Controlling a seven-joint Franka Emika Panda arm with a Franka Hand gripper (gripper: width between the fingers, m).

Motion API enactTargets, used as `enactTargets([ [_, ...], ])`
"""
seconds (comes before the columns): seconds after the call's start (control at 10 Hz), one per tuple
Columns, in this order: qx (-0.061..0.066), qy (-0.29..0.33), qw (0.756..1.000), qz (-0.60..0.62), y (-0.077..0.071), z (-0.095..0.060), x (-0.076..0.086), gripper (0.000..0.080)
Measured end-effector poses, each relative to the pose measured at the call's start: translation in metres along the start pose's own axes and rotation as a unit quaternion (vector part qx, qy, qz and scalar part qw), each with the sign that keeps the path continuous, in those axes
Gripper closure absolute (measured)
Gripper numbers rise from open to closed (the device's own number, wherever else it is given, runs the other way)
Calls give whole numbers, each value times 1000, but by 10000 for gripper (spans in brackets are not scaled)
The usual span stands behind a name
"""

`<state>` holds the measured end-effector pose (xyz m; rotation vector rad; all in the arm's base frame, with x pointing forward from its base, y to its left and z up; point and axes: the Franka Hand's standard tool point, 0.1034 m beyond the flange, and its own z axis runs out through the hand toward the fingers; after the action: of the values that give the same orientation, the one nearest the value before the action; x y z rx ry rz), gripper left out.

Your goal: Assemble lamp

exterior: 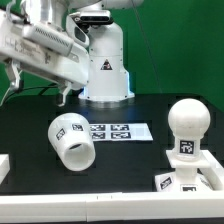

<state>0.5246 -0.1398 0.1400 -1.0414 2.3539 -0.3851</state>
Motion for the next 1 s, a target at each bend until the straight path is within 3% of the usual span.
enactTargets([
  [0.2, 4, -9, 998, -69, -22, -9, -14, 101],
  [0.6, -2, -6, 996, -87, -31, -9, -17, 101],
  [0.7, -12, -3, 987, -160, -33, -5, -20, 101],
  [0.8, -20, -14, 975, -221, -36, -2, -31, 101],
  [1.0, -23, -44, 946, -320, -48, -5, -59, 101],
])
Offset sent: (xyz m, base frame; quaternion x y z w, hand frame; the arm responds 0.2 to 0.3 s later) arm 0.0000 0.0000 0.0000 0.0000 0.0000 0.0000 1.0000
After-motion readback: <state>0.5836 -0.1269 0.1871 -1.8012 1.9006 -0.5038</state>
